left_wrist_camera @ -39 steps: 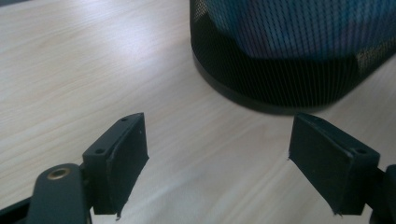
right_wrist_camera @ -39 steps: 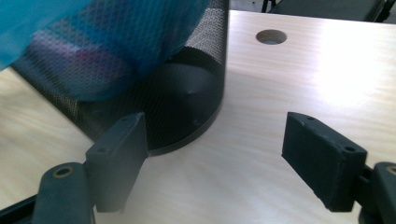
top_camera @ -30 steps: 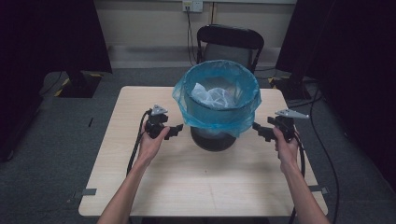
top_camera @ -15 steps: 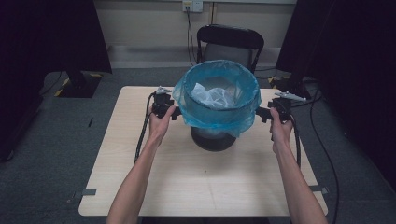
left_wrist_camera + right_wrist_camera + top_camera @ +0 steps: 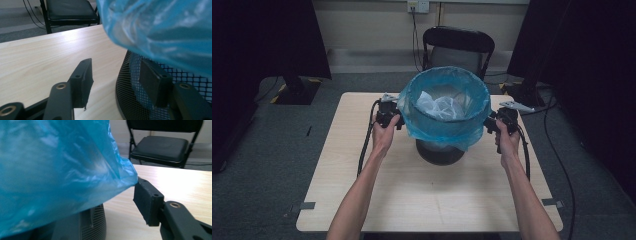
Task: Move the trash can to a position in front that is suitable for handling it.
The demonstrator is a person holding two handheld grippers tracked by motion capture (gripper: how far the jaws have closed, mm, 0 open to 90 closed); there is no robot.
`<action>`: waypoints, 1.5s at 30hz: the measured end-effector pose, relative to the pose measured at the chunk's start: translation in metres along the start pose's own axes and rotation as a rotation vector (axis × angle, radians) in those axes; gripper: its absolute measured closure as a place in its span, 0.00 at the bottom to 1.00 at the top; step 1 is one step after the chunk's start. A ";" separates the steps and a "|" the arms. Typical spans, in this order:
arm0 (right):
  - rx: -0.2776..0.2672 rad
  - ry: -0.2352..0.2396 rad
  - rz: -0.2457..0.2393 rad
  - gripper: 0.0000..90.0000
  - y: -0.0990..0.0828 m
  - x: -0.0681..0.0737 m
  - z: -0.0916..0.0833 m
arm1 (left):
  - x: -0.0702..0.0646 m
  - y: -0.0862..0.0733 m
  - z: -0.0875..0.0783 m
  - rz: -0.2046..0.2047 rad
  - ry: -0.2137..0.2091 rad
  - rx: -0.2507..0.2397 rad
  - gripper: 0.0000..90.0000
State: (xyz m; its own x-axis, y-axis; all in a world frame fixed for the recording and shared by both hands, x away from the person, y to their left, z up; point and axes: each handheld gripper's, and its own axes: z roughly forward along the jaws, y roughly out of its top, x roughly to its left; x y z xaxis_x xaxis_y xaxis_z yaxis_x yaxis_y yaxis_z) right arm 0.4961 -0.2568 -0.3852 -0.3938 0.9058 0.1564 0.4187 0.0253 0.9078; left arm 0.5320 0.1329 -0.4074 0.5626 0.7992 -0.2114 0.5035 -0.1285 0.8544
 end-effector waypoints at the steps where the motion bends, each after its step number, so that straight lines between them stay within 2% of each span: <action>1: -0.001 0.010 -0.002 0.56 -0.001 0.001 -0.002 | 0.000 -0.003 -0.003 -0.006 -0.007 -0.002 0.49; 3: 0.007 0.031 -0.015 0.53 -0.003 0.005 -0.006 | 0.000 -0.010 -0.013 -0.012 -0.016 -0.006 0.48; 7: -0.004 0.046 -0.039 0.54 -0.009 0.015 -0.014 | -0.005 -0.018 -0.024 -0.015 -0.001 0.008 0.48; 9: -0.003 0.058 -0.035 0.53 -0.012 0.017 -0.018 | -0.008 -0.022 -0.030 -0.009 -0.005 0.009 0.51; 17: 0.021 0.111 -0.042 0.50 -0.019 0.024 -0.035 | -0.021 -0.038 -0.054 0.032 -0.020 0.007 0.49; 21: 0.020 0.137 -0.026 0.52 -0.023 0.026 -0.039 | -0.025 -0.045 -0.064 0.026 -0.028 0.001 0.49; 22: 0.014 0.141 -0.024 0.52 -0.024 0.027 -0.040 | -0.026 -0.046 -0.066 0.012 -0.024 0.011 0.49; 23: 0.011 0.143 -0.023 0.52 -0.026 0.028 -0.041 | -0.028 -0.047 -0.069 0.017 -0.010 0.014 0.49; 25: 0.006 0.151 -0.026 0.53 -0.028 0.032 -0.044 | -0.032 -0.049 -0.074 0.061 0.020 0.011 0.50; 28: 0.008 0.153 -0.037 0.54 -0.030 0.037 -0.048 | -0.036 -0.052 -0.081 0.072 0.023 0.015 0.52; 32: 0.003 0.182 -0.019 0.54 -0.035 0.040 -0.053 | -0.037 -0.061 -0.091 0.064 -0.009 0.002 0.52; 34: 0.003 0.194 -0.025 0.54 -0.037 0.043 -0.056 | -0.037 -0.064 -0.097 0.079 -0.030 0.003 0.50; 36: 0.002 0.199 -0.031 0.53 -0.039 0.046 -0.058 | -0.037 -0.066 -0.103 0.087 -0.037 0.013 0.49; 37: 0.003 0.206 -0.028 0.53 -0.040 0.047 -0.060 | -0.038 -0.067 -0.106 0.104 -0.043 0.022 0.49; 39: 0.003 0.216 -0.026 0.53 -0.042 0.050 -0.062 | -0.039 -0.071 -0.112 0.109 -0.049 0.016 0.49; 43: 0.014 0.232 -0.042 0.53 -0.044 0.056 -0.067 | -0.039 -0.077 -0.118 0.102 -0.069 0.009 0.49; 45: 0.024 0.239 -0.052 0.53 -0.044 0.059 -0.069 | -0.039 -0.082 -0.127 0.099 -0.094 0.013 0.49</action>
State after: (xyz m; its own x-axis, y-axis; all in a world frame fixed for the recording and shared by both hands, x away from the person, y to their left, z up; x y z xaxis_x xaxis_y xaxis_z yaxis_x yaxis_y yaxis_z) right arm 0.3980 -0.2340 -0.3889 -0.5968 0.7771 0.1996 0.4111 0.0826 0.9078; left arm 0.3858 0.1871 -0.4093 0.6687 0.7238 -0.1702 0.4504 -0.2121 0.8673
